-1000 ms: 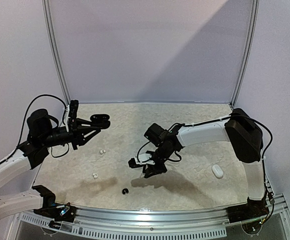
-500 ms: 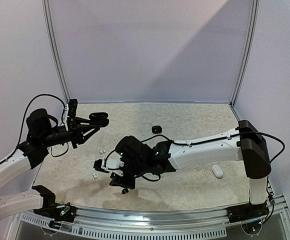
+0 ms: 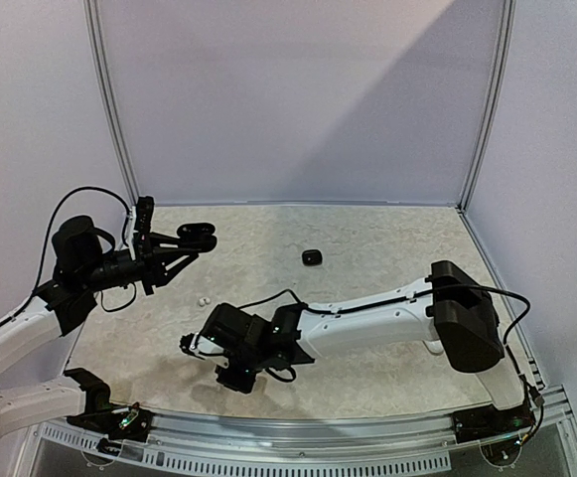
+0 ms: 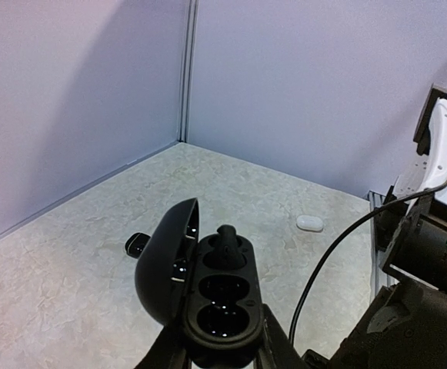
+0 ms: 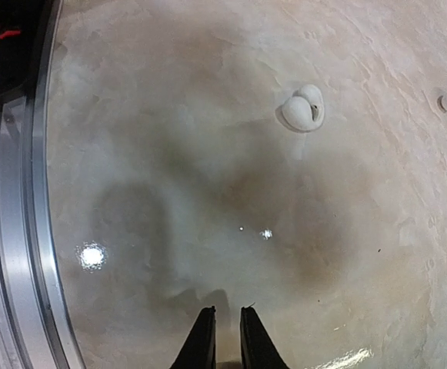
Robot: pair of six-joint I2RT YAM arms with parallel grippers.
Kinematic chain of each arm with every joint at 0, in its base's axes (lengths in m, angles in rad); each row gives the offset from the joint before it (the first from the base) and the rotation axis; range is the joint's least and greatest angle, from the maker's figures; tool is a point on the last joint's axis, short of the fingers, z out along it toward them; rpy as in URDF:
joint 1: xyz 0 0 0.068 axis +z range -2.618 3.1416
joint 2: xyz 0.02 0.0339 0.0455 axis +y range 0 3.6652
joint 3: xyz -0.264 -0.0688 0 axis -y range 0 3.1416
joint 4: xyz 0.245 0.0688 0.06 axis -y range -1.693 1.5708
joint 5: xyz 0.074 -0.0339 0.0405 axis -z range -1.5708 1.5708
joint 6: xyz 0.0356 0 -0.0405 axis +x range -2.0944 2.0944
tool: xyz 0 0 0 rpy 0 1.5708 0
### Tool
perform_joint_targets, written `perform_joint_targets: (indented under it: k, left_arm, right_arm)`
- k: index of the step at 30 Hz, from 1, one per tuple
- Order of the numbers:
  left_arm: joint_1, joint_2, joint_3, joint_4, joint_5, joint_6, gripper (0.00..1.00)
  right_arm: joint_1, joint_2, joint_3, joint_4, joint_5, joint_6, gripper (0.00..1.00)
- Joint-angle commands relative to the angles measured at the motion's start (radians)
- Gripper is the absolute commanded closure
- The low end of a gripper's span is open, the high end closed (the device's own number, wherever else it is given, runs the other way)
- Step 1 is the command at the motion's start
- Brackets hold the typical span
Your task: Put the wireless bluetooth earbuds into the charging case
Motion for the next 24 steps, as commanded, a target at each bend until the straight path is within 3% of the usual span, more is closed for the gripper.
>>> perform_joint_targets:
  k: [1,14,24]
  left_arm:
    - [0.011,-0.006,0.002,0.023,0.011,0.002,1.00]
    - [0.010,-0.001,-0.004,0.035,0.022,-0.001,1.00]
    - [0.011,0.007,-0.001,0.038,0.026,0.002,1.00]
  right_arm:
    - [-0.002,0.014,-0.019,-0.086,0.064,0.080,0.90]
    - [-0.002,-0.032,-0.095,-0.180,0.087,0.089,0.97]
    - [-0.003,-0.127,-0.175,-0.228,0.092,0.017,0.96]
